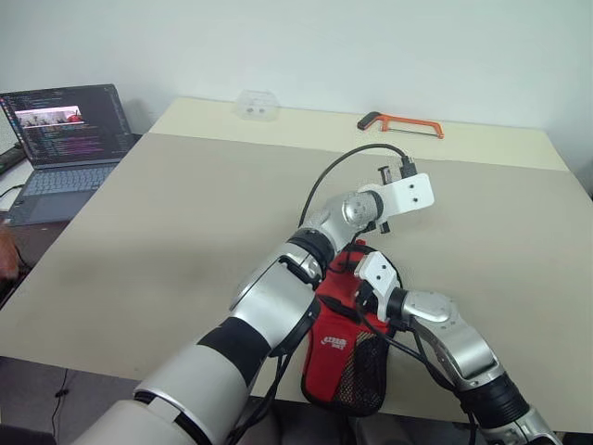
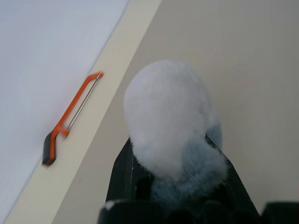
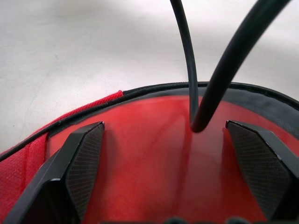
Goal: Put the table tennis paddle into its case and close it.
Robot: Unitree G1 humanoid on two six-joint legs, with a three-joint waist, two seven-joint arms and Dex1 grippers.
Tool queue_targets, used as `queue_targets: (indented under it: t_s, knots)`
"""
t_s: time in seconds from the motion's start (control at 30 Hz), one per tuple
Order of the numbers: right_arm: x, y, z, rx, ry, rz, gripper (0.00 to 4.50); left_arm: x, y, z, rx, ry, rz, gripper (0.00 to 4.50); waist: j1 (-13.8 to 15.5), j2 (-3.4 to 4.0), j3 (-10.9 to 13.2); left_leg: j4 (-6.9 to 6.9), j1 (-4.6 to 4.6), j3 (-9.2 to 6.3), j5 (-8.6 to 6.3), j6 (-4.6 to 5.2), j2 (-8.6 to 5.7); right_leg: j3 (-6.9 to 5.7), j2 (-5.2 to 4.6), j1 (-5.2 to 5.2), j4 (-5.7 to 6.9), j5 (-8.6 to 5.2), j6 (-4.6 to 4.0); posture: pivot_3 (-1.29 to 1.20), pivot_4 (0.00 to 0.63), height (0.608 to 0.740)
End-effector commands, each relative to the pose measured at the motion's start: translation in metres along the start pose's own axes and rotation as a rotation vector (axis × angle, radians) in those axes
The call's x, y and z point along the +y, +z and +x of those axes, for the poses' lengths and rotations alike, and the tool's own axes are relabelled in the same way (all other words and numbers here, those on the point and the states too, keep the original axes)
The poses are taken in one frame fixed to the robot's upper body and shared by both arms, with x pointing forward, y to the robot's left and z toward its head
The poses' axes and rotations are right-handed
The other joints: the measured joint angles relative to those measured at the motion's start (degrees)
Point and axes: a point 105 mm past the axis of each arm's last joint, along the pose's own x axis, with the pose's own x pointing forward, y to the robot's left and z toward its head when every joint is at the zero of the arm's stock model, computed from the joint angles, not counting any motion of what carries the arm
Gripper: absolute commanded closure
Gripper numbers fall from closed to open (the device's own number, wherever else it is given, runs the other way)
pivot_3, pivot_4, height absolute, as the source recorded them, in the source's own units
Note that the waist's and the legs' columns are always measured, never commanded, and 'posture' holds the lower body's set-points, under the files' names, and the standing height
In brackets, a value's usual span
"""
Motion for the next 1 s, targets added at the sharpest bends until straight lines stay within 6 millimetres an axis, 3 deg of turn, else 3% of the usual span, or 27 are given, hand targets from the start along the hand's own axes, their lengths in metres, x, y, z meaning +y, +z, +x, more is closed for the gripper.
queue_targets:
  t_s: [0.03,0.13,0.3,0.47,0.8,0.83,1.0]
  knots:
    - [0.022,-0.061,-0.001,0.238,0.043,0.093,0.0,-0.034,0.041,0.01,-0.166,-0.129,0.048,3.96,0.0,0.02,-0.01,0.0,0.01,-0.01,0.0,0.01,0.0,0.0,0.0,0.01,0.0,0.0,0.0,0.0,0.15,0.74]
    - [0.022,-0.061,0.0,0.238,0.042,0.095,0.0,-0.048,0.042,0.01,-0.19,-0.187,0.029,3.96,-0.03,0.04,-0.02,-0.01,0.01,-0.01,-0.01,0.02,0.0,-0.01,0.0,0.0,0.01,0.0,0.0,0.0,0.15,0.74]
    - [0.022,-0.062,0.001,0.239,0.041,0.093,0.0,-0.076,0.024,0.006,-0.14,-0.352,0.006,3.96,-0.21,0.08,-0.05,-0.01,0.01,-0.01,-0.01,0.02,0.01,-0.01,0.0,0.0,0.01,0.0,0.0,0.0,0.15,0.74]
    - [0.02,-0.064,0.001,0.242,0.039,0.093,0.0,-0.08,0.008,0.0,-0.093,-0.403,-0.012,3.96,-0.38,0.12,-0.09,-0.01,0.0,-0.02,-0.05,0.09,0.01,-0.02,0.0,0.0,0.01,0.0,0.0,0.0,0.15,0.74]
    - [0.018,-0.065,0.005,0.243,0.045,0.086,0.0,-0.064,0.007,-0.004,-0.083,-0.401,-0.076,0.27,-0.91,0.15,-0.15,0.02,0.04,-0.07,-0.06,0.11,0.0,-0.04,0.0,0.05,0.04,0.01,-0.01,0.0,0.15,0.74]
    - [0.018,-0.065,0.005,0.243,0.046,0.086,0.0,-0.062,0.006,-0.004,-0.084,-0.396,-0.071,0.05,-0.95,0.15,-0.15,0.02,0.04,-0.07,-0.06,0.11,0.0,-0.05,0.0,0.05,0.05,0.02,-0.02,0.0,0.15,0.74]
    - [0.016,-0.066,0.004,0.249,0.05,0.084,0.0,-0.052,0.002,-0.011,-0.084,-0.413,-0.038,0.05,-1.06,0.19,-0.18,0.02,0.04,-0.07,-0.06,0.11,0.0,-0.04,0.01,0.05,0.05,0.02,-0.02,0.0,0.15,0.74]
